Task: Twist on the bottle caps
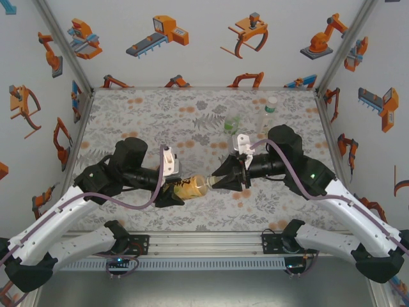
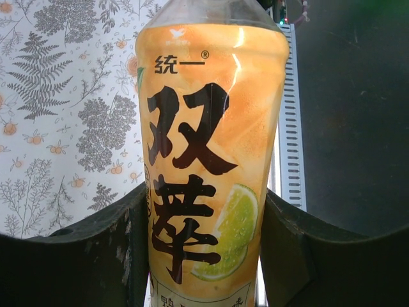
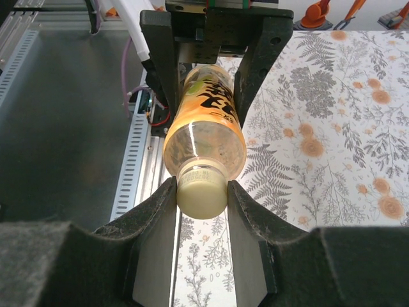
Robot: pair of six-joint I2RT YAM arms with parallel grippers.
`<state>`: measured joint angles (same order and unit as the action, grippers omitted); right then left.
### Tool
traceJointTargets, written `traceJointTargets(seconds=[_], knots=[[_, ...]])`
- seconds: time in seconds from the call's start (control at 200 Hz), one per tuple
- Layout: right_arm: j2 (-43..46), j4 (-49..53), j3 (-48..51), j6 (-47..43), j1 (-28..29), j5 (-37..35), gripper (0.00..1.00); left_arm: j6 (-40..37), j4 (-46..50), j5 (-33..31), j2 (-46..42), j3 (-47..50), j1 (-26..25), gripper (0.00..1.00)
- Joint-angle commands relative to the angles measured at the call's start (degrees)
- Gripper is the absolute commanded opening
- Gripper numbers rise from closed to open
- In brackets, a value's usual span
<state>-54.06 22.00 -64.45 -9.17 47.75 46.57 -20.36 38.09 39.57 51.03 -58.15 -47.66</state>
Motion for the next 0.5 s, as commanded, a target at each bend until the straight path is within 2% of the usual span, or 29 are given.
traceJointTargets(seconds=[0.0, 0.24, 0.345, 0.496], knots=[[-0.07, -1.08, 1.33, -1.04, 1.55, -0.19, 0.00, 2.68, -7.24, 0.88, -0.38, 0.40, -0.15, 0.00], [-0.74, -2.54, 1.74, 2.27, 1.82, 0.60, 0.00, 0.55, -7.58, 1.57, -1.53, 0.75, -0.15, 0.00], [-0.62, -6.15, 2.72, 8.18, 1.82, 0.17, 0.00, 0.23, -8.44, 1.29, -2.22, 1.11, -0.15, 0.00], [-0.19, -13.42, 5.72, 21.28, 2.42, -4.66, 0.00, 0.23, -9.36, 1.28, -2.06, 1.46, -0.15, 0.00]])
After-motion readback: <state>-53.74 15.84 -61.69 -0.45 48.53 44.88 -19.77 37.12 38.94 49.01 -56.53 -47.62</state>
